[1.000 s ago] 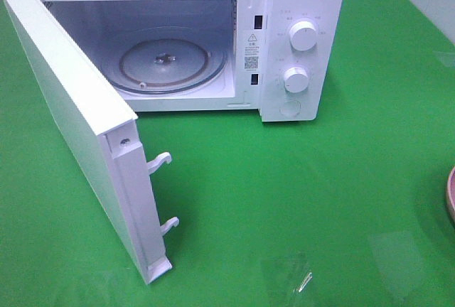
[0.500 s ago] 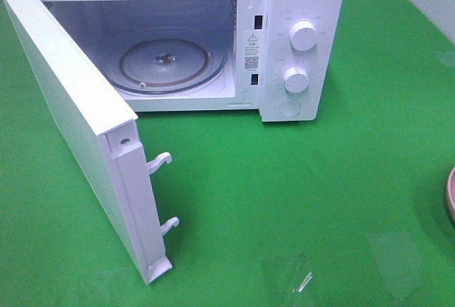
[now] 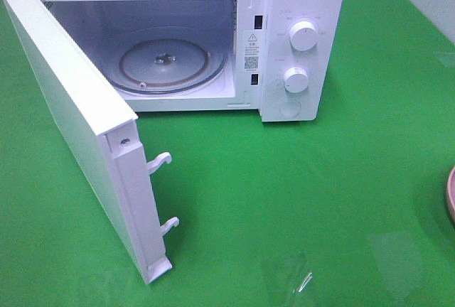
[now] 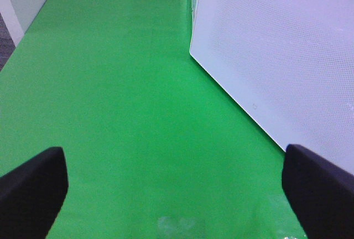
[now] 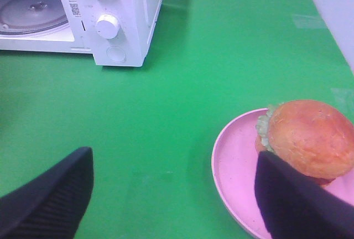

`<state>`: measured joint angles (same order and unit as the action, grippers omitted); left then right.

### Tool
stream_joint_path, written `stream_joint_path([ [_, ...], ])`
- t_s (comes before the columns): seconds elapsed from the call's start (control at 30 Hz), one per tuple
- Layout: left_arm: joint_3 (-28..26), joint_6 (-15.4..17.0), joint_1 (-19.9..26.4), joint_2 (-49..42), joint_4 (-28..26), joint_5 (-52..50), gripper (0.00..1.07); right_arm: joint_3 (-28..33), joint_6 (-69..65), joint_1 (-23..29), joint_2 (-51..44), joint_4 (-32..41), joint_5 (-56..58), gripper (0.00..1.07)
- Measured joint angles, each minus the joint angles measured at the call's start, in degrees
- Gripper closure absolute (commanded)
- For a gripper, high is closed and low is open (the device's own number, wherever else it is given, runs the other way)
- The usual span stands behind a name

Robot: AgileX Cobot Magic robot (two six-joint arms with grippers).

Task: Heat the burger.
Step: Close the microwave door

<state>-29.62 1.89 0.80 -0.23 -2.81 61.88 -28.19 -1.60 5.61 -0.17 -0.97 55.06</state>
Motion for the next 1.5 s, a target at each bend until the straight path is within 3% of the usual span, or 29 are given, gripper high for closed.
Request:
stream_joint_path([
  [1.5,0.0,0.0,0.0,0.63,0.0,0.0,0.06,0.0,0.0,0.0,0.0,0.0,0.34,0.31],
])
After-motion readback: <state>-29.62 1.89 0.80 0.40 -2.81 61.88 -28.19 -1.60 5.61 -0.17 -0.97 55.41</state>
